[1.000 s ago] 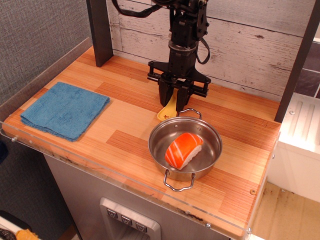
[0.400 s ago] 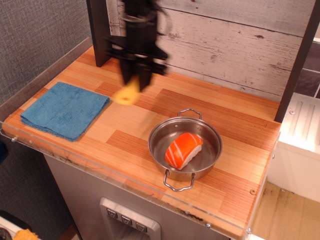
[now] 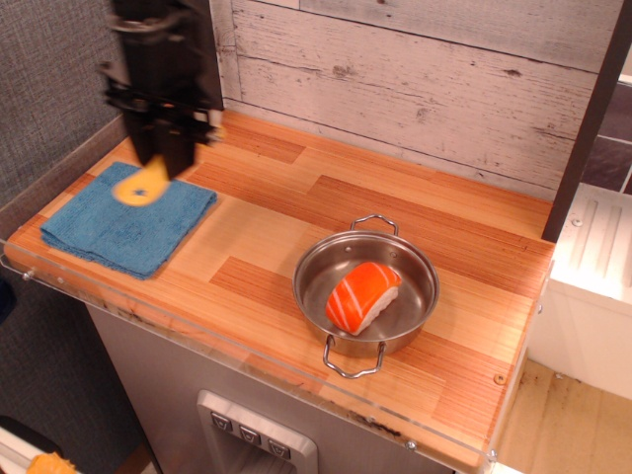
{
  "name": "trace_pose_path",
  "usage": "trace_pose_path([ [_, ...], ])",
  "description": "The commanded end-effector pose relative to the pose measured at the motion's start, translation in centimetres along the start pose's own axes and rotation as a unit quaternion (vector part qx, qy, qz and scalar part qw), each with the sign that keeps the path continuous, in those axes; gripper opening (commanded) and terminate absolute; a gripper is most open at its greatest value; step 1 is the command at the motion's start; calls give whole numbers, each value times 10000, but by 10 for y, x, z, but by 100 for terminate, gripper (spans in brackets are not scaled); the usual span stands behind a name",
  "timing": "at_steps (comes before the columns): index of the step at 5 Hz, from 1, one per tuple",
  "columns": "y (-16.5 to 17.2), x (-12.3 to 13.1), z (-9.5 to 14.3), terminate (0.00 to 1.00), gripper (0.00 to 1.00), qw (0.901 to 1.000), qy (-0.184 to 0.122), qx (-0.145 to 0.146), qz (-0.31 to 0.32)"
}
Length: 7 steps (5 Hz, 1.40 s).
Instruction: Put the brush on top of towel
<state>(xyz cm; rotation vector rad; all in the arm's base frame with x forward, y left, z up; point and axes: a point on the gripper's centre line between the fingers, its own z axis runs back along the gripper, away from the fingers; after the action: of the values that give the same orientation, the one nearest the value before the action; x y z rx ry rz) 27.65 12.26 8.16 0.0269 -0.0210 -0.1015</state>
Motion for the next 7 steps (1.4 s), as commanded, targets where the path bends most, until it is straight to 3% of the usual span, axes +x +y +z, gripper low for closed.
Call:
trace_pose_path([
  [1, 18, 3, -18, 0, 0, 9999, 120, 34, -7],
  [3, 21, 5, -36, 0, 0, 9994, 308, 134, -80],
  [6, 36, -5, -41, 0, 0, 9992, 336, 174, 107],
  [7, 36, -7, -42, 0, 100, 9988, 443, 163, 147],
])
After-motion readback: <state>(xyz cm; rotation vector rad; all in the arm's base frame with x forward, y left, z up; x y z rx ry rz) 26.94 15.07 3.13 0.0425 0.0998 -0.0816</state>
